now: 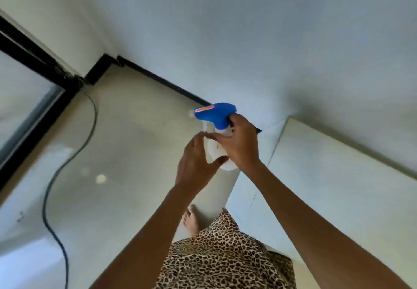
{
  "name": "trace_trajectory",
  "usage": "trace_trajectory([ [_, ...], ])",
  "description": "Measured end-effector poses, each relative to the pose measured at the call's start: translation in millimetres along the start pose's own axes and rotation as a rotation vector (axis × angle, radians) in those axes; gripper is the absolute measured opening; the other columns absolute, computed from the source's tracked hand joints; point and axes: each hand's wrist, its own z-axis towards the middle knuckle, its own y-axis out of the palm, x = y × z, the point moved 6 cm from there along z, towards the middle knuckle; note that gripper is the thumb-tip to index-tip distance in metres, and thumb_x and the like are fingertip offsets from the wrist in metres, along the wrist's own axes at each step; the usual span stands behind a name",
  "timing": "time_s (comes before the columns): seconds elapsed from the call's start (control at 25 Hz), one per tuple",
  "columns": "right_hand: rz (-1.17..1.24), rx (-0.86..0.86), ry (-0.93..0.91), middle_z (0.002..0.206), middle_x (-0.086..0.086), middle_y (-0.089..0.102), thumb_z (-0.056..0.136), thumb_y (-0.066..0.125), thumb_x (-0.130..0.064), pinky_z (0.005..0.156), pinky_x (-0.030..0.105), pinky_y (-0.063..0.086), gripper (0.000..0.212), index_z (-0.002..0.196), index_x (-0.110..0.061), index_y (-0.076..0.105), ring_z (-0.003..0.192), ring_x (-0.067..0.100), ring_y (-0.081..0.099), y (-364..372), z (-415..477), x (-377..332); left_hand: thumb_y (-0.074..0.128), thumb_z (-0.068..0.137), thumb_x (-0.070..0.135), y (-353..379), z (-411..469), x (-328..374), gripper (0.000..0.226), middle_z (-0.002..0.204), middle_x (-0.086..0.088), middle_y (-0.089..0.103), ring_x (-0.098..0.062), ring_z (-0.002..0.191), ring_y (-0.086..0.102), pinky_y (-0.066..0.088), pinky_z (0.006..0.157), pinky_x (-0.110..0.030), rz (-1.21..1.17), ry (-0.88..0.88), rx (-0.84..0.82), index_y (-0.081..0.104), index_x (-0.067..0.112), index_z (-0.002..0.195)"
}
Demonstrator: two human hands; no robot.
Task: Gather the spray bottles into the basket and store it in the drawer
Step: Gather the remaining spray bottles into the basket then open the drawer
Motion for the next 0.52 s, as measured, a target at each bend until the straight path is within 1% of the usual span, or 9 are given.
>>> trace_trajectory([
  [0.04,0.015,0.069,0.002,0.077,-0.001,0.062,0.061,0.082,-0.039,0.061,0.024,0.045,0.046,0.087,-0.009,0.06,0.069,0.017,0.055,-30,-7,-15,0.072,0.071,0.038,-9,-7,31,0.064,0.129,-0.004,0.055,-0.021,0.116,0.052,0.04,0.085,-0.023,-0.036,0.047,-0.007,0.041,0.016,0.123],
  [0.08,0.024,0.129,0.006,0.075,-0.004,0.059,0.062,0.081,-0.041,0.06,0.017,0.04,0.045,0.086,-0.01,0.06,0.067,0.014,0.053,-58,-15,-26,0.072,0.071,0.038,-14,-15,60,0.062,0.126,-0.005,0.058,-0.021,0.111,0.055,0.04,0.082,-0.022,-0.073,0.083,-0.014,0.043,0.017,0.121],
  [0.16,0.048,0.233,0.045,0.08,-0.007,0.057,0.066,0.079,-0.042,0.062,0.007,0.035,0.044,0.092,-0.012,0.061,0.071,0.012,0.054,-118,-41,-39,0.071,0.073,0.037,-16,-41,117,0.059,0.123,-0.005,0.061,-0.021,0.107,0.058,0.041,0.08,-0.021,-0.07,0.182,-0.015,0.044,0.016,0.121],
  [0.2,0.066,0.277,0.062,0.082,-0.007,0.057,0.067,0.078,-0.041,0.064,0.005,0.034,0.043,0.094,-0.012,0.061,0.073,0.012,0.055,-146,-54,-41,0.07,0.074,0.038,-13,-55,143,0.057,0.121,-0.005,0.063,-0.021,0.105,0.06,0.041,0.08,-0.021,-0.065,0.228,-0.025,0.046,0.016,0.121],
  [0.28,0.104,0.377,0.094,0.083,-0.007,0.057,0.069,0.077,-0.04,0.066,0.005,0.035,0.041,0.093,-0.013,0.059,0.075,0.012,0.055,-202,-80,-37,0.066,0.077,0.039,0,-82,194,0.048,0.113,-0.003,0.067,-0.018,0.096,0.063,0.045,0.076,-0.021,-0.069,0.291,-0.048,0.049,0.019,0.117],
  [0.32,0.118,0.411,0.117,0.084,-0.007,0.057,0.069,0.076,-0.039,0.066,0.005,0.036,0.039,0.093,-0.014,0.058,0.075,0.012,0.055,-218,-92,-33,0.065,0.078,0.039,8,-91,207,0.042,0.106,-0.003,0.068,-0.016,0.089,0.064,0.049,0.073,-0.022,-0.074,0.297,-0.046,0.051,0.019,0.113],
  [0.4,0.175,0.493,0.151,0.088,-0.003,0.06,0.07,0.076,-0.038,0.069,0.01,0.04,0.04,0.096,-0.014,0.056,0.078,0.013,0.056,-264,-126,-16,0.062,0.081,0.034,33,-117,248,0.029,0.098,-0.003,0.069,-0.012,0.08,0.061,0.055,0.074,-0.027,-0.068,0.343,-0.069,0.055,0.018,0.105],
  [0.44,0.209,0.533,0.163,0.091,-0.002,0.061,0.07,0.076,-0.037,0.073,0.014,0.043,0.043,0.1,-0.013,0.056,0.08,0.013,0.056,-291,-146,-4,0.062,0.083,0.031,50,-134,269,0.026,0.099,-0.004,0.069,-0.013,0.082,0.061,0.055,0.079,-0.029,-0.073,0.366,-0.105,0.057,0.017,0.104],
  [0.52,0.259,0.579,0.193,0.093,-0.001,0.06,0.071,0.076,-0.035,0.077,0.02,0.045,0.047,0.107,-0.012,0.056,0.083,0.014,0.056,-343,-187,24,0.061,0.084,0.026,86,-173,311,0.029,0.107,-0.006,0.068,-0.019,0.094,0.062,0.05,0.085,-0.027,-0.088,0.424,-0.185,0.057,0.016,0.11],
])
